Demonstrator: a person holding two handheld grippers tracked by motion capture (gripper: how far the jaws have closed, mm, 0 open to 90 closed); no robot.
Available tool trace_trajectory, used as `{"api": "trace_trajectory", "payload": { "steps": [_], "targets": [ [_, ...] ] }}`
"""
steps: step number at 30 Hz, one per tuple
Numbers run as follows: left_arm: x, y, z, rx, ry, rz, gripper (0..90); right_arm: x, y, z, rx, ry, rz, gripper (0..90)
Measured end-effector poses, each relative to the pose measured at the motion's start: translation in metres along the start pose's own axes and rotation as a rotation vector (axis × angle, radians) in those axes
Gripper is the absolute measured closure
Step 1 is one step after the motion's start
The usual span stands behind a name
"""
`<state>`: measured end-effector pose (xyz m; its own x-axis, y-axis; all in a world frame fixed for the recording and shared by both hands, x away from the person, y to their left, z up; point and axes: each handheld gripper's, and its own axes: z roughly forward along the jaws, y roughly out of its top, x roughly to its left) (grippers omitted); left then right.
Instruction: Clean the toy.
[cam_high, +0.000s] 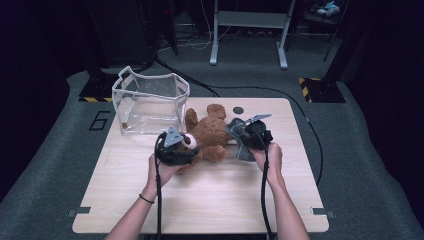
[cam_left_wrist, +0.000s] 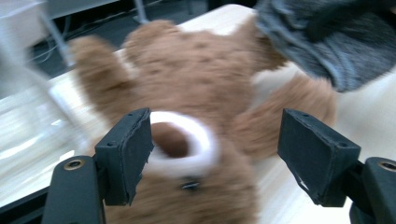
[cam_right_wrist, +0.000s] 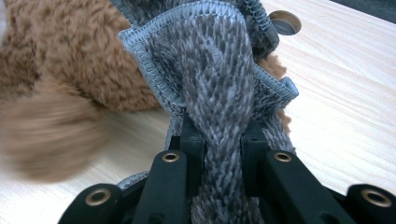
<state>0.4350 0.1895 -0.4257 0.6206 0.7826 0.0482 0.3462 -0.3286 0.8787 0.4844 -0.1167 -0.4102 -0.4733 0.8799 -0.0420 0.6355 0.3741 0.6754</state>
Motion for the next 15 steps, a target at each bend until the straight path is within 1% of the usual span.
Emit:
{"api": "trace_trajectory", "payload": {
  "steps": [1,2,3,4,5,6,8,9,11,12,13,14,15],
  "targets": [
    [0.005,0.000,0.001,0.020,0.016,-0.021,23.0,0.000,0.001,0.000,0.000,0.000,-0.004,76.8],
    [0.011,-0.001,0.003,0.045,0.013,-0.042,21.4,0.001,0.001,0.000,0.005,0.002,0.001,76.8],
    [0.015,-0.001,0.007,0.078,0.012,-0.053,20.0,0.001,0.002,0.001,0.002,0.002,-0.004,76.7],
    [0.017,-0.002,0.012,0.106,0.022,-0.056,19.6,0.001,0.003,0.001,0.000,0.004,-0.003,76.7],
    [0.019,-0.003,0.017,0.125,-0.002,-0.069,19.7,0.002,0.003,0.001,0.003,0.005,0.001,76.7],
    [0.020,-0.004,0.021,0.134,-0.015,-0.074,15.8,0.003,0.004,0.002,-0.001,0.004,-0.006,76.6],
    [0.019,-0.005,0.026,0.140,-0.033,-0.076,14.3,0.004,0.005,0.002,-0.003,0.004,-0.007,76.6],
    [0.017,-0.005,0.027,0.148,-0.036,-0.065,15.6,0.004,0.005,0.002,-0.001,0.002,-0.006,76.5],
    [0.016,-0.006,0.030,0.159,-0.057,-0.036,21.5,0.004,0.005,0.002,0.002,0.001,-0.004,76.5],
    [0.016,-0.006,0.030,0.153,-0.064,-0.036,26.7,0.004,0.005,0.002,-0.002,0.002,-0.007,76.5],
    [0.016,-0.006,0.031,0.149,-0.072,-0.019,32.5,0.003,0.004,0.001,-0.003,0.001,-0.002,76.4],
    [0.017,-0.005,0.031,0.147,-0.076,-0.015,38.6,0.003,0.004,0.001,-0.008,0.000,-0.002,76.4],
    [0.019,-0.005,0.030,0.155,-0.088,-0.005,42.9,0.002,0.004,0.000,-0.006,-0.001,-0.003,76.4]
  ]
}}
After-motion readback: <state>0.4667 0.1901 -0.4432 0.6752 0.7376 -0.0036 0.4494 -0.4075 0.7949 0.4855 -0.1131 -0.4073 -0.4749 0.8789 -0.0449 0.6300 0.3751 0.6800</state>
